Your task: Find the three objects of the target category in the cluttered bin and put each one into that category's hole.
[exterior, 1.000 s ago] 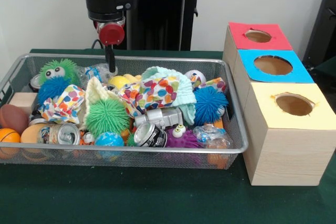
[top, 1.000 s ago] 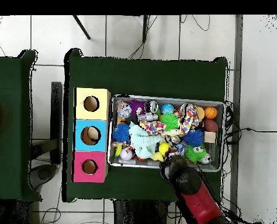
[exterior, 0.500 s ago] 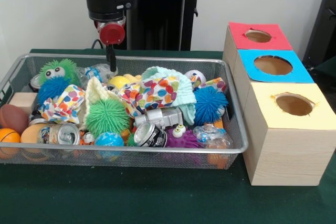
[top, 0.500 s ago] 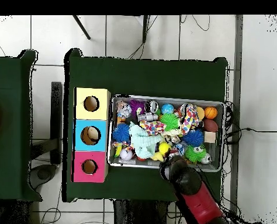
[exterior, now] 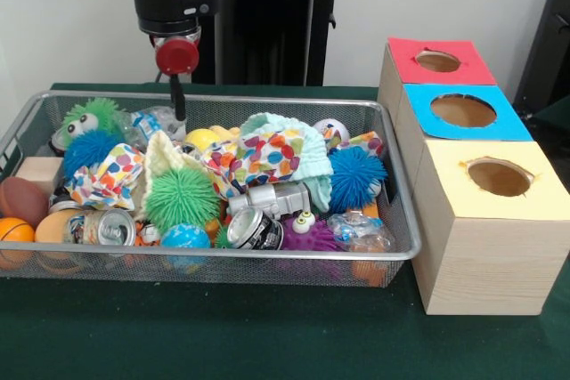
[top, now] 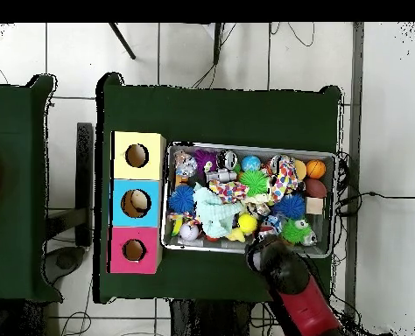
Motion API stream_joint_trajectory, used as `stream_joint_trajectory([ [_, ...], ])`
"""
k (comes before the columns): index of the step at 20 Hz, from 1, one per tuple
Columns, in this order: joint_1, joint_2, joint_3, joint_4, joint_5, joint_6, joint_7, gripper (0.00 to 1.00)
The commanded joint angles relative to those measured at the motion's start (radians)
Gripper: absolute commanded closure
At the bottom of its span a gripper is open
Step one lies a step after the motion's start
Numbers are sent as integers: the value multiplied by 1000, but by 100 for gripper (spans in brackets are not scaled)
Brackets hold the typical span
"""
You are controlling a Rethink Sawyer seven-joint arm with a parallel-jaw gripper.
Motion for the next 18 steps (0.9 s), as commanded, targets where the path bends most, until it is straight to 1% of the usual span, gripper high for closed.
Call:
stream_joint_trajectory([
  [1,-23,48,47,-114,-16,82,118,0],
  [11,-36,78,39,-144,-33,73,101,0],
  [18,-60,89,52,-144,-48,62,107,0],
])
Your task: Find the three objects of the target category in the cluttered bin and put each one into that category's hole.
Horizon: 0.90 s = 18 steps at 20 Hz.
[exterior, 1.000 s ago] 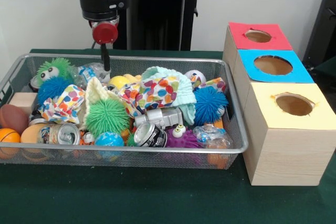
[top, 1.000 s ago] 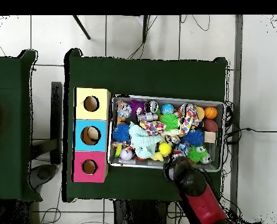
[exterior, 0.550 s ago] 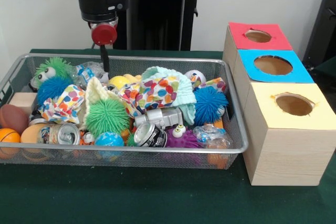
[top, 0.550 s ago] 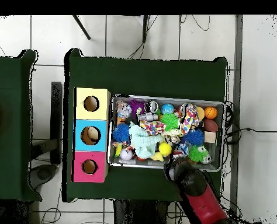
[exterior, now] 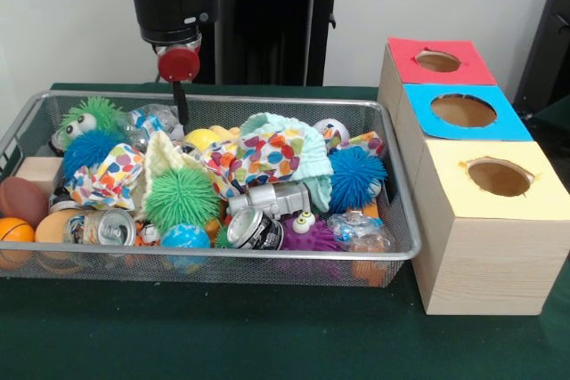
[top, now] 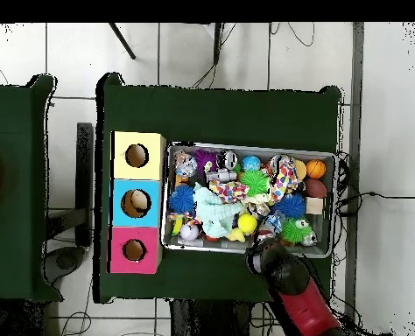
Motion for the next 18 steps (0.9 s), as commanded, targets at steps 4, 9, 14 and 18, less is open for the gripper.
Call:
stream_joint_trajectory([
  [4,-47,47,55,-142,-31,62,105,0],
  [9,-54,38,46,-154,-40,98,91,0],
  [14,-56,27,33,-171,-44,143,78,0],
  [18,-55,13,32,-170,-50,157,86,0],
])
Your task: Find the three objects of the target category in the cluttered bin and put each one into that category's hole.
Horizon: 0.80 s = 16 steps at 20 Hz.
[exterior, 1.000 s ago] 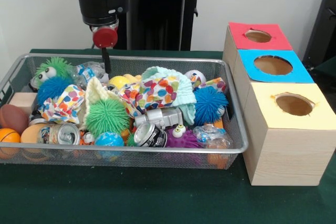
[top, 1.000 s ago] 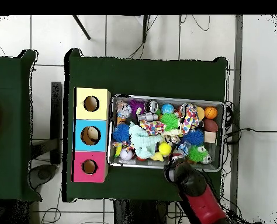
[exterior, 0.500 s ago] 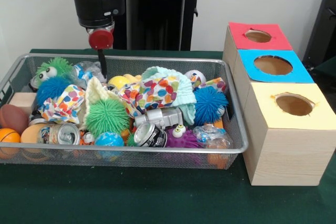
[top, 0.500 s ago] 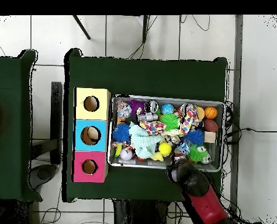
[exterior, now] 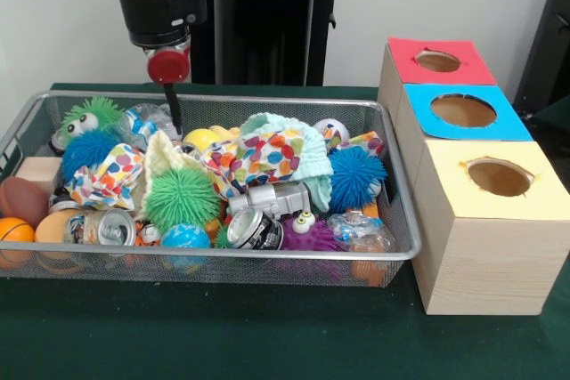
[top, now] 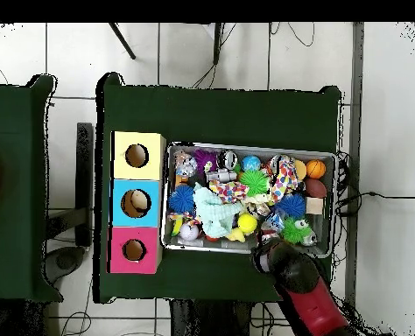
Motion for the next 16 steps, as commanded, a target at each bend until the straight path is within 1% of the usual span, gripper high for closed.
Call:
stream_joint_trajectory([
  [1,-16,-4,26,-134,-17,95,85,0],
  [6,-11,-10,7,-157,-22,130,75,0],
  [16,-22,2,-1,-188,-30,144,71,0],
])
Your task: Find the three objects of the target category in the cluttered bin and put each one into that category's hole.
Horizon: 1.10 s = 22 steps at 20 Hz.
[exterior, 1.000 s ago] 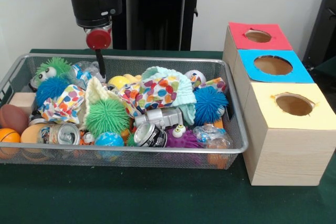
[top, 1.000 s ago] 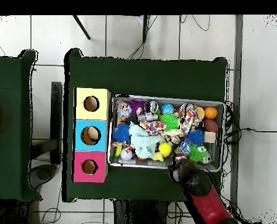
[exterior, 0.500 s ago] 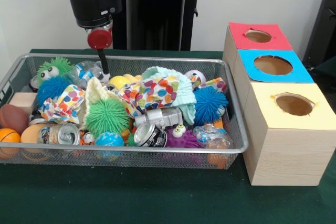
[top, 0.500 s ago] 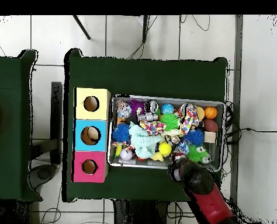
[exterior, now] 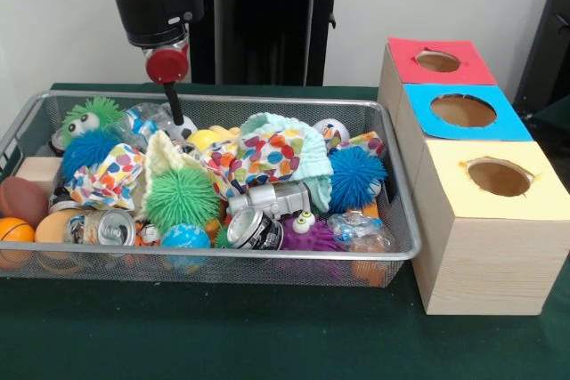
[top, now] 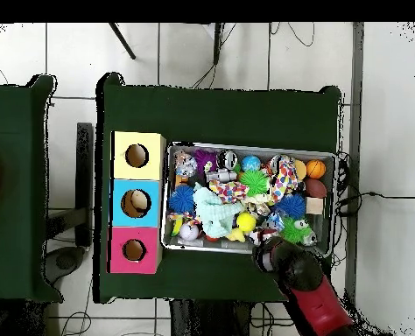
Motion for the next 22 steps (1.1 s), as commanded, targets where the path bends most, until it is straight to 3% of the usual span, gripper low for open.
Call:
stream_joint_trajectory([
  [1,-22,5,7,-165,-21,80,70,0],
  [4,-26,5,9,-168,-25,85,69,0],
  [5,-26,5,7,-172,-28,90,71,100],
  [22,-7,13,-19,-195,-64,66,79,100],
])
